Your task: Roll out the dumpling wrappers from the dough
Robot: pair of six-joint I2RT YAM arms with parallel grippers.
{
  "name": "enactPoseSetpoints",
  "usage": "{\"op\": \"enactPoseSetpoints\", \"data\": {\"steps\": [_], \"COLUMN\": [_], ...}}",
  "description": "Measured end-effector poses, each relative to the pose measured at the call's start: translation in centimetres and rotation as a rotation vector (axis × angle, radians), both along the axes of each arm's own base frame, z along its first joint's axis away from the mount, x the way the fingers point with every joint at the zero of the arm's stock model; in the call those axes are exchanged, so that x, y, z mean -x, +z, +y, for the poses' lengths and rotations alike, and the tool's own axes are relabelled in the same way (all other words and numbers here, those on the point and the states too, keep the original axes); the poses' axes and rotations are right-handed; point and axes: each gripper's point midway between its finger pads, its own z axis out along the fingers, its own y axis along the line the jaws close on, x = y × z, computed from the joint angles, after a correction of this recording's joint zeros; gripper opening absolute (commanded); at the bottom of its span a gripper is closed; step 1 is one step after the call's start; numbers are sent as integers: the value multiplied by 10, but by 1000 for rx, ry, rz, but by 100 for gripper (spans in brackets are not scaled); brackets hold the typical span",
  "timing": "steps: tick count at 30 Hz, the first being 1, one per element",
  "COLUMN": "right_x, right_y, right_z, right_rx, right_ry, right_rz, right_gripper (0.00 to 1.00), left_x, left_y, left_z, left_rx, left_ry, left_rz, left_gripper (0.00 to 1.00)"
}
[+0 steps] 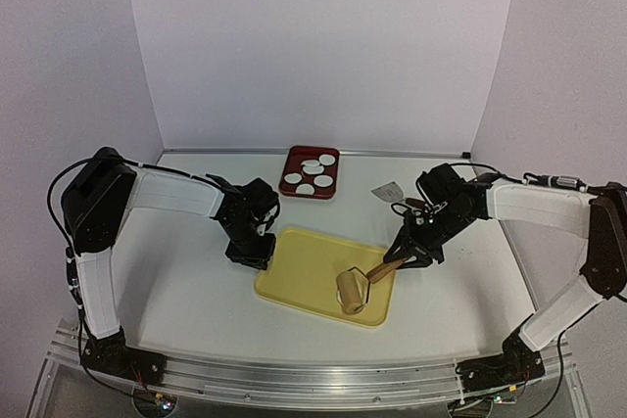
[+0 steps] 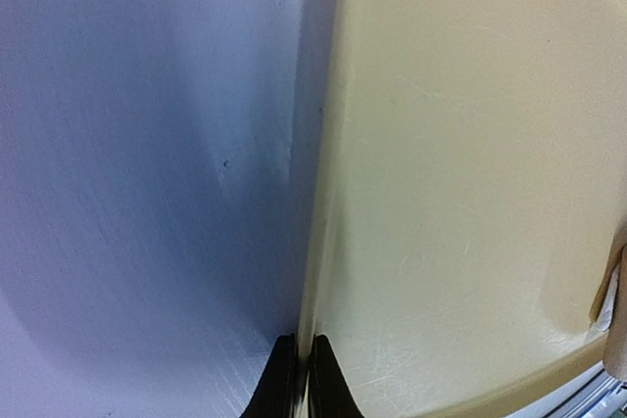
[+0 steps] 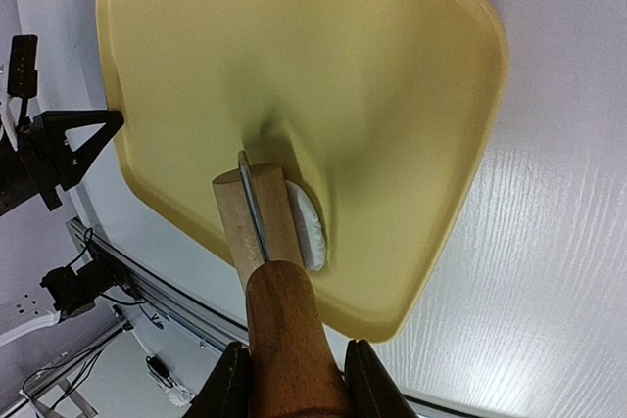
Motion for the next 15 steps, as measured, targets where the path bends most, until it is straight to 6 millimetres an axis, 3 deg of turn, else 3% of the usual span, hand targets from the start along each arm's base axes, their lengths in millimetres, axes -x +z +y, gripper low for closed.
{"op": "enactPoseSetpoints", "data": {"steps": [15], "right_x": [0], "right_y": [-1], "right_z": [-8], "right_rx": [-9], "right_ry": [-17], "right_rz": [5], "right_gripper": [0], "left_x": [0], "left_y": [0], "left_z": [0], "left_rx": [5], "left_ry": [2], "left_rz": [5], "left_gripper": [0]}}
